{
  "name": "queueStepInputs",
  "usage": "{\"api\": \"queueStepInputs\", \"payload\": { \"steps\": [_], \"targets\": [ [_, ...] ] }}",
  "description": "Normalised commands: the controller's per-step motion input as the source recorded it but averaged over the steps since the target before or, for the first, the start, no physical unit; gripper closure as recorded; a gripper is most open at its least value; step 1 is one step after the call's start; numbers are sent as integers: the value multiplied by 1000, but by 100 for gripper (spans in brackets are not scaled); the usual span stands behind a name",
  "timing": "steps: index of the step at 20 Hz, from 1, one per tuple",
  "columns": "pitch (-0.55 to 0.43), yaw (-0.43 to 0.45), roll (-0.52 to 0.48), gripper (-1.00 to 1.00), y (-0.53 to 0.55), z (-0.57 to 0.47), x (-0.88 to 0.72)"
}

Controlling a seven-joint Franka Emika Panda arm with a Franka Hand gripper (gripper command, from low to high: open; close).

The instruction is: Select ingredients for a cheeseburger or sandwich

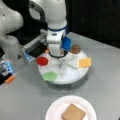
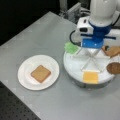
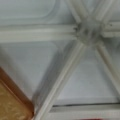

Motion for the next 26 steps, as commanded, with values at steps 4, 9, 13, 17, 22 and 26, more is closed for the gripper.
{"api": "queueStepInputs", "payload": {
  "steps": [4,9,13,17,22,26],
  "targets": [
    [180,-388,348,-100,-190,196,159],
    [212,-219,330,-100,-361,316,214],
    [213,-164,257,-100,-462,332,247],
    [165,-105,222,-100,-479,217,248],
    [240,-3,271,-100,-357,193,301],
    [237,36,519,-100,-366,208,396]
  ]
}}
